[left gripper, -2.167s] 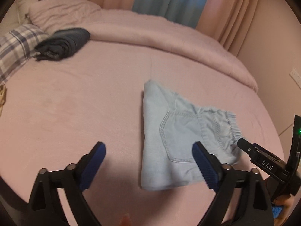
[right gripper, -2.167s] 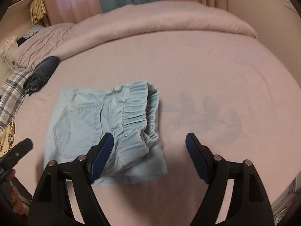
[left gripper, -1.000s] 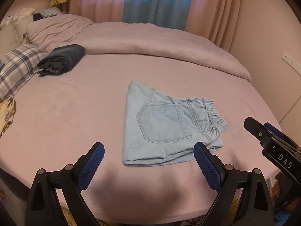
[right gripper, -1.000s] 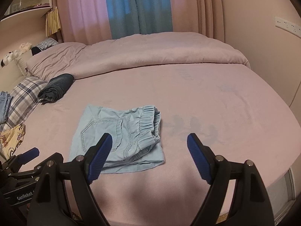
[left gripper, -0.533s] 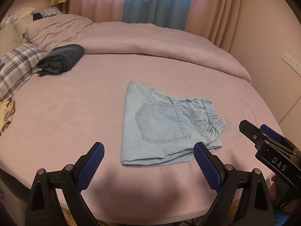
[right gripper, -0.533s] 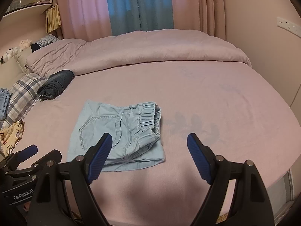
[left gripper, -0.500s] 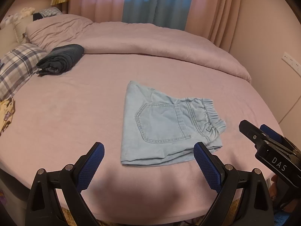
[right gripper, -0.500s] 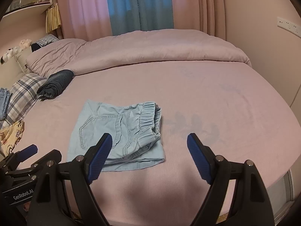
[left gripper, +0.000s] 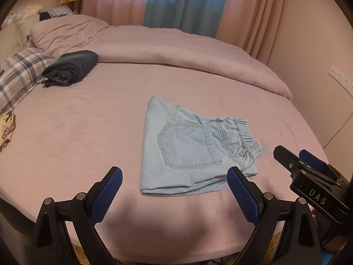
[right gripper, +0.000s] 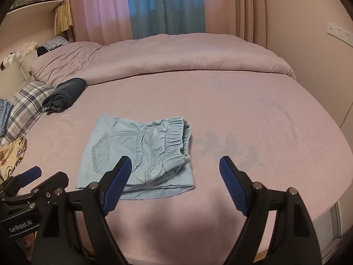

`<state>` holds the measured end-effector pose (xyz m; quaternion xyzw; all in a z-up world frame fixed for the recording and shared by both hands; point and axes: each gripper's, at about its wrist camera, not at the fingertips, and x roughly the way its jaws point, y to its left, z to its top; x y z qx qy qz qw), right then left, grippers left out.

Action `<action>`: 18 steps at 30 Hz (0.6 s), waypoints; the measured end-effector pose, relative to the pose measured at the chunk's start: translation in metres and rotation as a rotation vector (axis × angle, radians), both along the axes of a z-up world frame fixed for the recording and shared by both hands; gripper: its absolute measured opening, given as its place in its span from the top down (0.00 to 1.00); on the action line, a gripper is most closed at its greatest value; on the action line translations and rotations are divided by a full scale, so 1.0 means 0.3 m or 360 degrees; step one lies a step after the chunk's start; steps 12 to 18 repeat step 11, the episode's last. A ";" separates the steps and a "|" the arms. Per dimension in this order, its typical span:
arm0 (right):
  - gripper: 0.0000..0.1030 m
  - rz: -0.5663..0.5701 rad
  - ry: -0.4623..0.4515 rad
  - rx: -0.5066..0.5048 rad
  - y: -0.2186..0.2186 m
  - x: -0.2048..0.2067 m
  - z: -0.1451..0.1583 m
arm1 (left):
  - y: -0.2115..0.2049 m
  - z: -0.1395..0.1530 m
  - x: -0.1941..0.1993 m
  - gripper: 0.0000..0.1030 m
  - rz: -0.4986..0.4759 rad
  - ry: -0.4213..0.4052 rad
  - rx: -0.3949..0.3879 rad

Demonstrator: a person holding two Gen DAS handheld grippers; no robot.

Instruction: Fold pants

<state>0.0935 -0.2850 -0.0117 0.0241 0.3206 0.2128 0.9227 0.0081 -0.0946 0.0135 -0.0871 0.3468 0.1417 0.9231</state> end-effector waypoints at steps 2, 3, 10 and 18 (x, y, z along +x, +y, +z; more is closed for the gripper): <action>0.20 0.0000 0.0001 -0.0003 0.004 0.000 -0.001 | -0.003 0.002 -0.001 0.07 0.0008 -0.0008 0.0006; 0.20 0.0000 0.0001 -0.0004 0.005 -0.001 -0.001 | -0.003 0.004 -0.001 0.07 0.0010 -0.0013 0.0009; 0.20 0.0000 0.0001 -0.0008 0.013 -0.005 -0.002 | -0.011 0.008 0.002 0.07 0.0008 -0.0026 0.0017; 0.20 0.0002 0.0001 -0.0009 0.011 -0.003 -0.003 | -0.010 0.009 0.001 0.07 0.0006 -0.0028 0.0016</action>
